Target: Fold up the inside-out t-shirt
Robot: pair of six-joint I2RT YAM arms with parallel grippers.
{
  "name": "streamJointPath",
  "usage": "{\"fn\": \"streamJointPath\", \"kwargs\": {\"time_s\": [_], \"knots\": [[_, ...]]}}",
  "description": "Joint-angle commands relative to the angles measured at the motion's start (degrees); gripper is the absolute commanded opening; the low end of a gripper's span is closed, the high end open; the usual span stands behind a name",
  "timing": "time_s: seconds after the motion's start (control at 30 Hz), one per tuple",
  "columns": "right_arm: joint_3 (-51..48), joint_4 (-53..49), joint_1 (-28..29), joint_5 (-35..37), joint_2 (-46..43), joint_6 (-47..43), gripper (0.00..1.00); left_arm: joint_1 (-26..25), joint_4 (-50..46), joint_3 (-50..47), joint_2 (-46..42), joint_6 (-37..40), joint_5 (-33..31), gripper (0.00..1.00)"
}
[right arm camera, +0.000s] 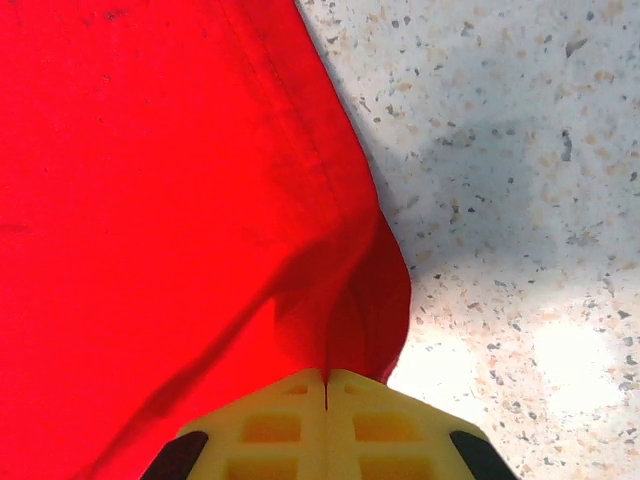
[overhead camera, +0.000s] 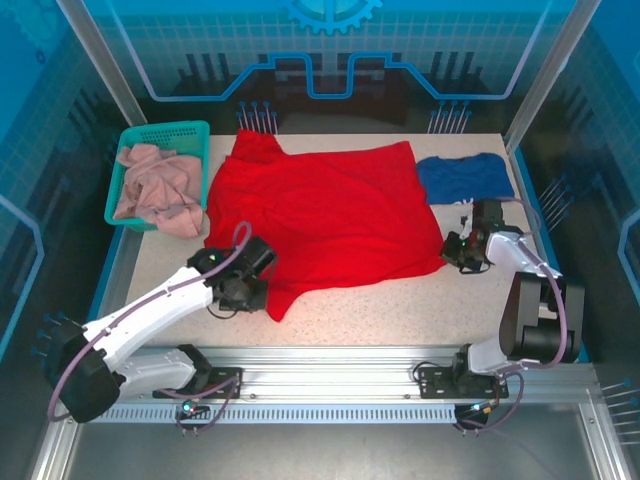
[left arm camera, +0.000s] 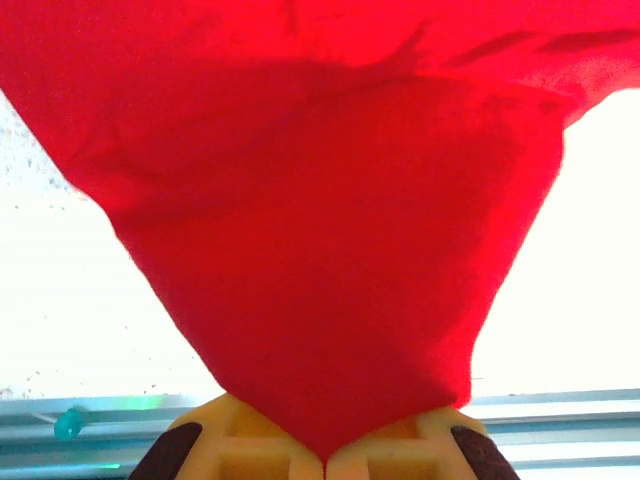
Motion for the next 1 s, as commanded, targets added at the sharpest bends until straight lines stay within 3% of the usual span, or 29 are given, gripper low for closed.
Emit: {"fn": "streamJointPath", "kwargs": {"time_s": [0.0, 0.37, 0.97], "knots": [[5.4, -1.8, 0.5, 0.5, 2.8, -0.9, 0.00, 4.6, 0.6, 3.5, -0.4, 6.9, 6.3, 0.00], [18.1, -4.3, 3.8, 2.6, 11.6, -1.4, 0.00, 17.3, 3.3, 16.0, 10.0, 15.9, 10.5, 0.00], [32.1, -7.3, 6.8, 6.4, 23.5, -3.1, 0.00, 27.3, 3.4, 27.2, 24.2, 21.3, 14.1, 0.00]]}}
